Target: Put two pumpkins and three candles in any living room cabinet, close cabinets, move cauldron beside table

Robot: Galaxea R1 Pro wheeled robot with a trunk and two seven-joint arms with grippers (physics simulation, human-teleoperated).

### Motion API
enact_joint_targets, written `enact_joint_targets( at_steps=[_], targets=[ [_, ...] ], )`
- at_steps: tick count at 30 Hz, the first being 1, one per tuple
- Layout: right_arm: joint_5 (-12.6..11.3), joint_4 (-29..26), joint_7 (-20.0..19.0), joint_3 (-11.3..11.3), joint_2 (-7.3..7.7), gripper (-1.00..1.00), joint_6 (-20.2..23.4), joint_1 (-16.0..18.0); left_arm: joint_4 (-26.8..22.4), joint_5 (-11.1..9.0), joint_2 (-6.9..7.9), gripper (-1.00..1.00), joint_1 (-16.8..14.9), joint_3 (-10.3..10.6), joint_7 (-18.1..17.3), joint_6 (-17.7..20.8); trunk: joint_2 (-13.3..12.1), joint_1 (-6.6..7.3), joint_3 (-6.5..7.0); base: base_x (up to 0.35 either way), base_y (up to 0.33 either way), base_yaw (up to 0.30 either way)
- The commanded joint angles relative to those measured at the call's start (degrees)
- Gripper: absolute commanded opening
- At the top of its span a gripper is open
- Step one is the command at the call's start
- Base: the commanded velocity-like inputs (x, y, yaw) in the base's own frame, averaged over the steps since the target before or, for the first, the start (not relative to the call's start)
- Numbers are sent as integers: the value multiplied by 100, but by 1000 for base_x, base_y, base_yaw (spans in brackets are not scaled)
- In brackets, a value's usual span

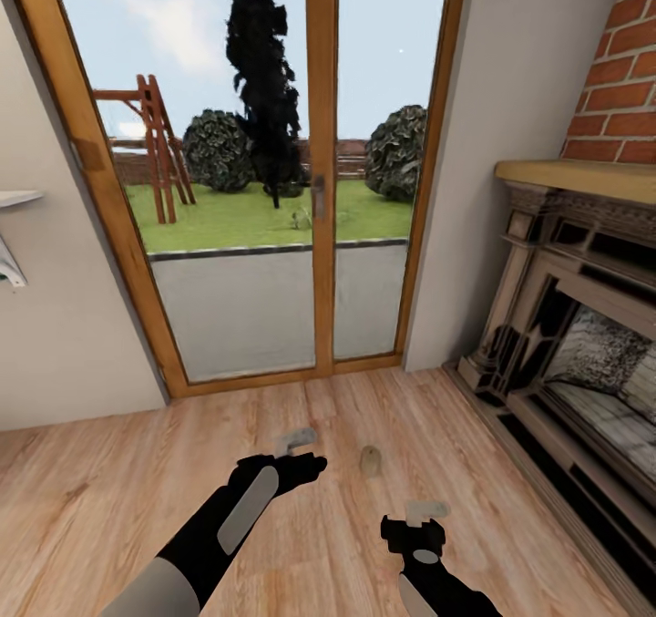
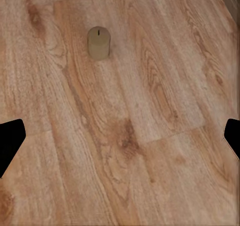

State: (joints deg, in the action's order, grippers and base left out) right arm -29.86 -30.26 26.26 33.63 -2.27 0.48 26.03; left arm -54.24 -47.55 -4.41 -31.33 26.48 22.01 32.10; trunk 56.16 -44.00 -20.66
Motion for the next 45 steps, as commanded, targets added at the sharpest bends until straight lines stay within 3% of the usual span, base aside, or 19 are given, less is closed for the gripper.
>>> enact_joint_targets(
  at_steps=[1,18,33,45],
  targets=[
    [-46,-7,46,47,6,100,5,7,-8,-58,1,100,-5,5,58,7,5,-2,-7,103,-272,0],
    [-38,-7,46,47,5,100,-4,7,29,-63,1,100,-5,-2,58,7,5,-2,-7,146,-17,2],
    [-45,-7,51,47,2,100,5,7,45,-61,1,100,-5,4,58,7,5,-2,-7,302,4,260],
    [-46,-7,46,47,0,100,5,7,30,-60,1,100,-5,2,58,7,5,-2,-13,33,0,207]
  ],
)
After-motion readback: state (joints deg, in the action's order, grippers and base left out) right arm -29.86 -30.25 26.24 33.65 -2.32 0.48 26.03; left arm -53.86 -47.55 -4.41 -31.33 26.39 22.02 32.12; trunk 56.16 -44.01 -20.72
